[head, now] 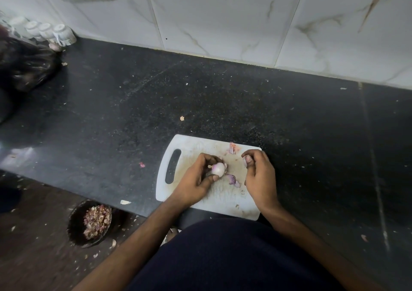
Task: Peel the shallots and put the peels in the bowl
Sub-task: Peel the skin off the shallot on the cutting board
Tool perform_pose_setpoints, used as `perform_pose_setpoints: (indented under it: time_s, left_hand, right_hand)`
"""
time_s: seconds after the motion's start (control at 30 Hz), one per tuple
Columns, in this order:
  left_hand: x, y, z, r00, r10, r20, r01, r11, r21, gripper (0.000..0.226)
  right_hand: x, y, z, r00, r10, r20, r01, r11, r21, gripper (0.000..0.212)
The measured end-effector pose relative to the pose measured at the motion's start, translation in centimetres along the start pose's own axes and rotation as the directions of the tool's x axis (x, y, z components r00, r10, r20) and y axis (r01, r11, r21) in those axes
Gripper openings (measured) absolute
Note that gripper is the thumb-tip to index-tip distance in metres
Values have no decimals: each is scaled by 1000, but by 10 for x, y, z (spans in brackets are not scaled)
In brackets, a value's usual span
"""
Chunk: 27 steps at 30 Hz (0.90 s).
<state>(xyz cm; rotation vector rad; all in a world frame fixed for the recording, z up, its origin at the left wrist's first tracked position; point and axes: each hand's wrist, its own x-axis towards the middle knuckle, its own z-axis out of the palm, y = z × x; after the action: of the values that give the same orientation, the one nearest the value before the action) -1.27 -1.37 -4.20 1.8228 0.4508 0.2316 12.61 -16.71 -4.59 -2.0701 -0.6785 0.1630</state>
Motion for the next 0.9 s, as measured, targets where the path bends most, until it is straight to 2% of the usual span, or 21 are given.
perform_pose_setpoints:
  time_s: [0.07, 0.2, 0.3, 0.4, 0.47, 0.53, 0.7, 0.9]
  left_hand:
    - [1, -2, 1, 1000, -5, -7, 5, 1000, 17, 32]
    - [0, -2, 2, 999, 27, -34, -27, 999, 20, 32]
    - [-2, 2, 3, 995, 77, -64, -73, 995, 68, 33]
    - [-2, 2, 4, 989, 140, -45, -132, 980, 150, 28]
    - [-3, 0, 6, 990, 135, -46, -126, 979, 157, 27]
    - [-5, -1, 7, 989, 138, -54, -127, 978, 163, 29]
    - [-7, -3, 10, 986, 160, -56, -147, 971, 188, 34]
    - [-5, -9, 12, 991, 128, -31, -123, 983, 139, 24]
  right_hand:
    - [-1, 0, 2, 998, -41, 38, 42, 998, -35, 17]
    - [-9, -4, 5, 959, -169, 227, 205, 968, -144, 44]
    - [-9, -4, 4, 937, -207, 281, 265, 946, -186, 36]
    - [-8, -3, 5, 922, -198, 334, 291, 921, -259, 43]
    - [-8, -2, 6, 907, -199, 370, 322, 896, -307, 46]
    - [-7, -1, 6, 901, -210, 380, 345, 878, -332, 43]
    - [-7, -5, 6, 894, -256, 368, 390, 848, -359, 8]
    - [-8, -8, 5, 865, -296, 405, 461, 788, -409, 14]
